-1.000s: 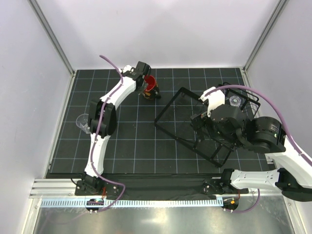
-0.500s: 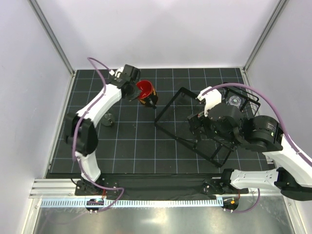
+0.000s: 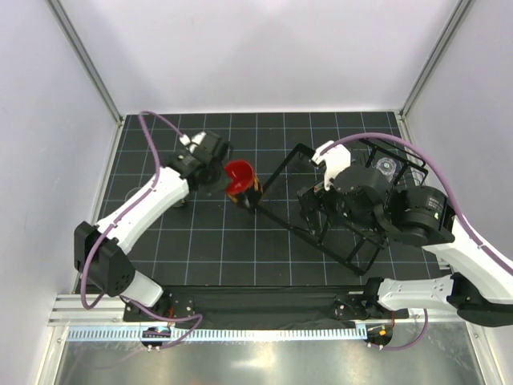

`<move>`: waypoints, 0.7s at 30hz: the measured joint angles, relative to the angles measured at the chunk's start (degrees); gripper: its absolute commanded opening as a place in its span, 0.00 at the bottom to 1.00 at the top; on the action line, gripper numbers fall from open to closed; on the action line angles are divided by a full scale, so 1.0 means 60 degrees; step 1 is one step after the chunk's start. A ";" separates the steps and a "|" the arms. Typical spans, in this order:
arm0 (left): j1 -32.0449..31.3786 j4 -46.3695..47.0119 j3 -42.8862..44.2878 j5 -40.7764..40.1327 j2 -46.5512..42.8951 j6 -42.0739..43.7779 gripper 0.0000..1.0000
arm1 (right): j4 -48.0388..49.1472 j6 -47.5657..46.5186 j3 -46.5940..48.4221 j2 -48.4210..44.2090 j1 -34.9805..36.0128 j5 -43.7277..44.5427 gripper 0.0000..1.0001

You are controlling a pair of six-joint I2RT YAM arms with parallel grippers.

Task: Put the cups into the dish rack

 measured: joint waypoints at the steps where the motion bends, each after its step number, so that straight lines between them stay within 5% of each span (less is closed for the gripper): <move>1: -0.0295 -0.0255 -0.0175 -0.0146 0.0007 -0.0007 0.00 | 0.0033 -0.0033 0.0066 0.0066 0.0000 -0.0066 1.00; 7: -0.1647 -0.1297 -0.1523 -0.0656 -0.0331 -0.0044 0.00 | 0.0404 -0.0251 0.0459 0.0772 0.0000 -0.0718 1.00; 21: -0.1657 -0.0586 -0.5198 -0.1024 -0.3071 -0.0820 0.00 | 0.1912 -0.0255 0.0313 0.2171 -0.0004 -0.2954 1.00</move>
